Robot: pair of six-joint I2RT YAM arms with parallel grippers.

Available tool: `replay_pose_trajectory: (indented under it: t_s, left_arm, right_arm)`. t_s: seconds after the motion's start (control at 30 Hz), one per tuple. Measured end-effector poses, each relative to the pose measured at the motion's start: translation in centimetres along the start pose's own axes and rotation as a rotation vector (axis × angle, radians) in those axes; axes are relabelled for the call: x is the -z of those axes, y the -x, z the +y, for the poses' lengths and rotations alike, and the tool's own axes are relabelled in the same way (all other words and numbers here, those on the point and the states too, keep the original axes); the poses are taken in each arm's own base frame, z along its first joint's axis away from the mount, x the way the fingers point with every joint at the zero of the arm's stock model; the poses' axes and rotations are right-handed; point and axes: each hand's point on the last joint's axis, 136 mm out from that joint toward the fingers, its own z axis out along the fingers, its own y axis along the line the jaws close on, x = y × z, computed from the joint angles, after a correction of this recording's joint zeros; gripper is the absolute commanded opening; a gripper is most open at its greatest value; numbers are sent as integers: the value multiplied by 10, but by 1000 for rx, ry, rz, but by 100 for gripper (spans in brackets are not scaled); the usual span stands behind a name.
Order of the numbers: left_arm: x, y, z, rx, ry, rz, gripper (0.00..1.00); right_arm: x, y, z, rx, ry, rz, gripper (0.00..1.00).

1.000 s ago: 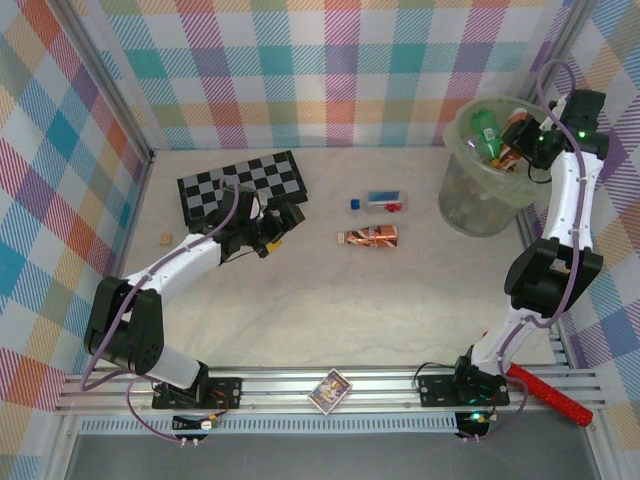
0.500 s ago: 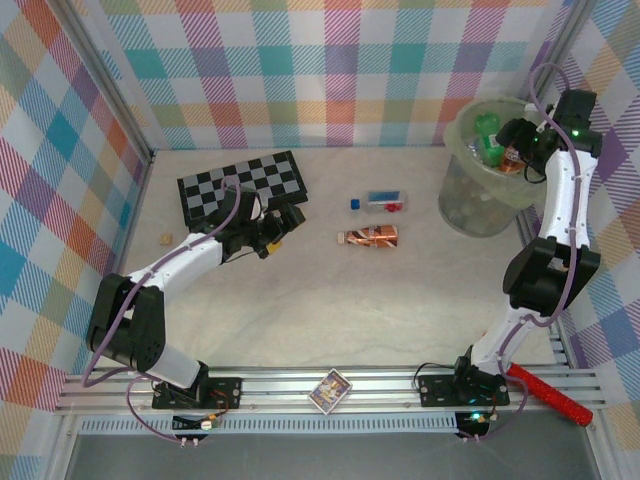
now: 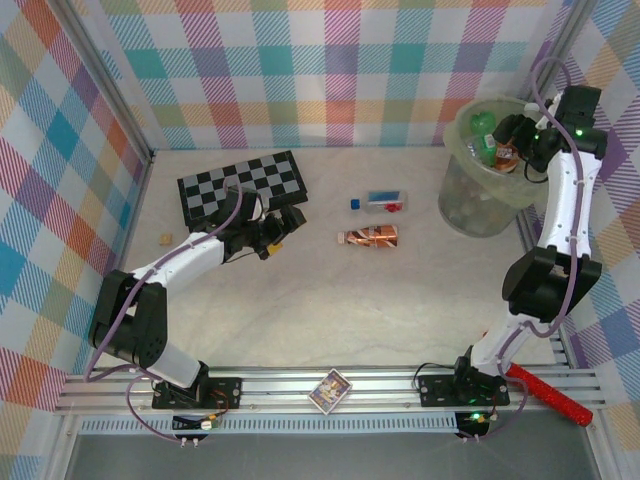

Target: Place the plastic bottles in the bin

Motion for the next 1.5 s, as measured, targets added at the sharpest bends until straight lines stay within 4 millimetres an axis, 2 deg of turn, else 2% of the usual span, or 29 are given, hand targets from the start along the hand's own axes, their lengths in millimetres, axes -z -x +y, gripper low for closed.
replay_pose_trajectory:
  t_s: [0.3, 0.53, 0.9, 1.0, 1.1, 1.23, 1.33, 1.4, 1.5]
  left_arm:
    - [0, 0, -1, -1, -2, -1, 99]
    - [0, 0, 0, -1, -2, -1, 100]
    - [0, 0, -1, -2, -2, 0, 99]
    - [0, 0, -1, -2, -2, 0, 99]
    - [0, 0, -1, -2, -2, 0, 99]
    - [0, 0, -1, -2, -2, 0, 99]
    - [0, 0, -1, -2, -2, 0, 100]
    - [0, 0, -1, -3, -3, 0, 99]
    - [0, 0, -1, -3, -3, 0, 99]
  right_arm:
    - [-6, -12, 29, 48, 66, 45, 79]
    - [-11, -21, 37, 77, 60, 83, 82]
    - [15, -6, 44, 138, 32, 9, 87]
    - [31, -4, 56, 176, 39, -24, 88]
    - [48, -7, 77, 224, 62, -55, 89]
    - [68, -19, 111, 292, 113, -79, 91]
    - [76, -33, 137, 339, 149, -77, 94]
    - [77, -53, 154, 373, 169, -54, 94]
    - [73, -98, 178, 442, 181, 17, 97]
